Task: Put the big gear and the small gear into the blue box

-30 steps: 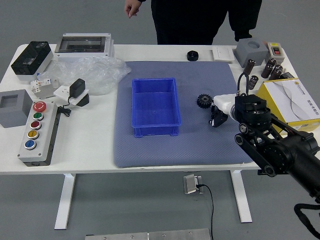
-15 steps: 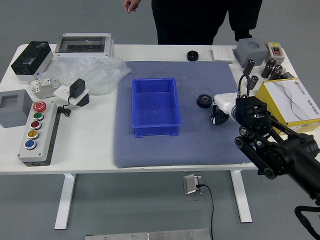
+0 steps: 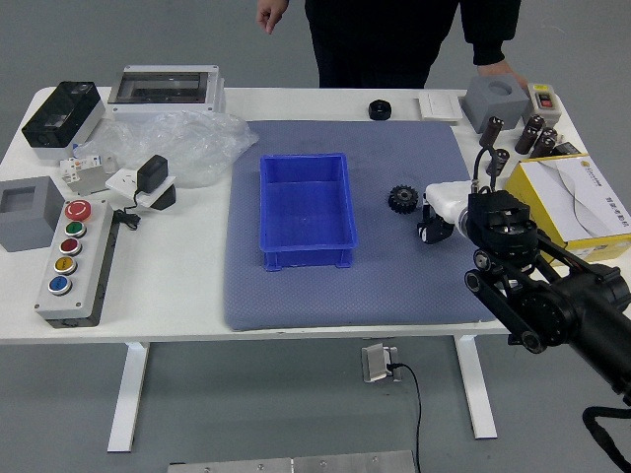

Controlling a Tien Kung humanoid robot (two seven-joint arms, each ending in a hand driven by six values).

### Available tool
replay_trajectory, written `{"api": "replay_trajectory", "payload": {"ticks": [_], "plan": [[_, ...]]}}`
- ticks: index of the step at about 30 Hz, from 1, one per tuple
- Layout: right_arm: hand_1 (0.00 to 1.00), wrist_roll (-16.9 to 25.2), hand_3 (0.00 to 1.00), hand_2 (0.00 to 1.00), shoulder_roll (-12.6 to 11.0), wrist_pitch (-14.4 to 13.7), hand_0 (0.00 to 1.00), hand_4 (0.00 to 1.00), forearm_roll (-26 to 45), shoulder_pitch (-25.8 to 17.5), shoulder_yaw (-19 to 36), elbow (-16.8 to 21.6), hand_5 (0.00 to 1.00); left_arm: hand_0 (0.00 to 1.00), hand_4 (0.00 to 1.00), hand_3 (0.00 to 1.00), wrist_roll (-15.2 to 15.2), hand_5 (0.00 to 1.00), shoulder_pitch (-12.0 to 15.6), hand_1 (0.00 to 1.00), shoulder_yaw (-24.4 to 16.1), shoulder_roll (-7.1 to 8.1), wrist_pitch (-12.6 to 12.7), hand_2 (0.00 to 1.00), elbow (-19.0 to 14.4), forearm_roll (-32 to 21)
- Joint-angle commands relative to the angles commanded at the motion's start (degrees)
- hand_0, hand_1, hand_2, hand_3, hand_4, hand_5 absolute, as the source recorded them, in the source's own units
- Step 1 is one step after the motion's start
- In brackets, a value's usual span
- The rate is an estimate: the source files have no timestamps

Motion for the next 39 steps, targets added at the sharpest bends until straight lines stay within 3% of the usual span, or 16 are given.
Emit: {"api": "replay_trajectory", "payload": {"ticks": [9,19,26,39], "plan": [[0.409,-0.8,0.428,0.422,-1.4,1.0,0.573,0.457,0.0,0.6,0.9,3.3,0.165,0.829,0.669,0.762,0.0,0.361,0.1,0.791,-0.1,0.15,0.1,0.780,0.0,0.0],[0.406,-1.8,0.428,0.423,-2.6,3.3,0.573,0.460,0.0,3.0,1.5,12.6,0.160,0.830,0.668,0.761,0.1,0.360,0.1,0.791,-0.4,0.56,0.0,0.780,0.0,0.3],[0.405,-2.0,0.429,0.424,0.3,4.0,0.572,0.461,0.0,5.5,-0.5,15.1,0.161,0.830,0.668,0.761,0.1,0.358,0.1,0.791,-0.5,0.73,-0.1,0.780,0.0,0.9],[0.405,-1.6,0.429,0.427,7.9,3.3,0.576,0.462,0.5,10.2,-4.8,10.2,0.160,0.830,0.669,0.761,0.2,0.361,-0.1,0.791,-1.0,1.18,-0.5,0.780,0.0,2.4]]}}
